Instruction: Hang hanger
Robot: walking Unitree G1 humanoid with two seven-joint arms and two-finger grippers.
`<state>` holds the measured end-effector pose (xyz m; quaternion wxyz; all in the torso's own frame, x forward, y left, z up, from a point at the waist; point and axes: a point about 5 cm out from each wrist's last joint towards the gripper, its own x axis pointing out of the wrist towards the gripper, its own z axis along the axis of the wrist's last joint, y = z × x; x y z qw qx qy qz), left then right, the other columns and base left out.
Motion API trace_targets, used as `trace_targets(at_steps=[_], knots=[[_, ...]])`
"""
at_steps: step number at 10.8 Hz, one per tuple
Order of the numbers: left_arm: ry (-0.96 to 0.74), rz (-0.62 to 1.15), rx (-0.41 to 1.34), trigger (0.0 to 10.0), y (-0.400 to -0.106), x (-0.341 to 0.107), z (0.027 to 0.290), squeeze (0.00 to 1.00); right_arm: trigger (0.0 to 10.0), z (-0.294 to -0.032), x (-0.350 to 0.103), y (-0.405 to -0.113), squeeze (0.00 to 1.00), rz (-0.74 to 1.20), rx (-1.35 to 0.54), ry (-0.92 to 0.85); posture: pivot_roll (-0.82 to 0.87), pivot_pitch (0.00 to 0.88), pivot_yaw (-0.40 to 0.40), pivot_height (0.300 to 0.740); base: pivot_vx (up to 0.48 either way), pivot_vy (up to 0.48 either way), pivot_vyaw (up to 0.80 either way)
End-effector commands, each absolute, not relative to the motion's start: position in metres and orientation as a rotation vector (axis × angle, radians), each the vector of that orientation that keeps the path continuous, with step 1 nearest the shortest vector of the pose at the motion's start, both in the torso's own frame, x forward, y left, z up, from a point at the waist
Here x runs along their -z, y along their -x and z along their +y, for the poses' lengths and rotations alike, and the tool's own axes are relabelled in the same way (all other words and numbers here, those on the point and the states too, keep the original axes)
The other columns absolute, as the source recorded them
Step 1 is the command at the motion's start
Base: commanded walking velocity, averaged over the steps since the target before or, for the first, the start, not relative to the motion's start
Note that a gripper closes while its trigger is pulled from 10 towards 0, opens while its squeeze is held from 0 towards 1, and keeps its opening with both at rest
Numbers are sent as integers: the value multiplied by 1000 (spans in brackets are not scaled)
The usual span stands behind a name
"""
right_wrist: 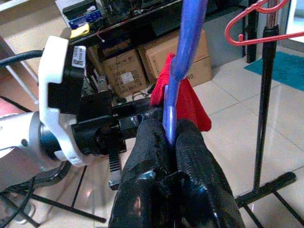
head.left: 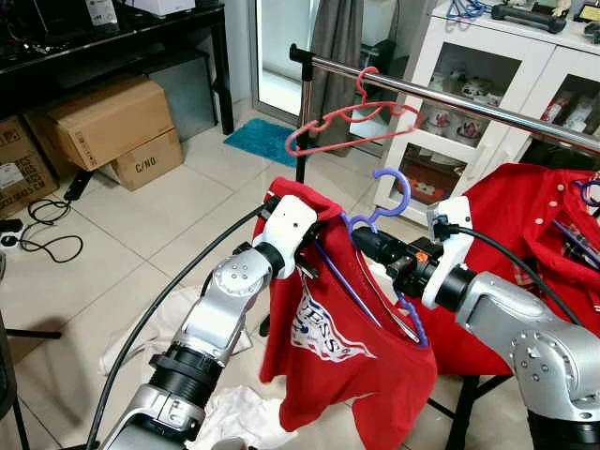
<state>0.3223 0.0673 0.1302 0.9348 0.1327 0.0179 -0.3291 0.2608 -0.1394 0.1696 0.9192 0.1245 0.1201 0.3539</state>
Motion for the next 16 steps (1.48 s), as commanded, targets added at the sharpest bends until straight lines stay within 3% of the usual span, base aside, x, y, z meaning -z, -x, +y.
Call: trace_targets(at_steps=[1,4,6,8,11,12,14,15,16], knots=[[-273,19,680,0,-323,-136,65,0,10000,-139,-178,-264,0,205,-726,-237,24,0,-44,740,0,0,0],[-284,-12,697,0,-324,-146,65,0,10000,-141,-170,-265,0,241,-704,-155,28,0,-43,740,0,0,0],[-220,-112,761,0,-321,-179,58,0,10000,-145,-150,-264,0,341,-675,31,32,0,-37,740,0,0,0],[-202,-188,716,0,-329,-213,72,0,10000,-148,-140,-258,0,378,-699,99,41,0,-26,740,0,0,0],[-257,-176,603,0,-344,-228,111,0,10000,-154,-147,-254,0,327,-743,51,51,0,-18,740,0,0,0],[-385,-117,488,0,-352,-218,141,0,10000,-157,-160,-247,0,263,-805,-14,51,0,-14,740,0,0,0],[-473,-34,225,0,-366,-208,203,0,10000,-172,-175,-227,0,210,-931,-120,51,0,-13,740,0,0,0],[-438,-1,91,0,-369,-203,228,0,10000,-175,-181,-219,0,187,-999,-186,50,0,-10,740,0,0,0],[-383,13,75,0,-371,-197,230,0,10000,-172,-186,-215,0,163,-1036,-239,47,0,-9,740,0,0,0]])
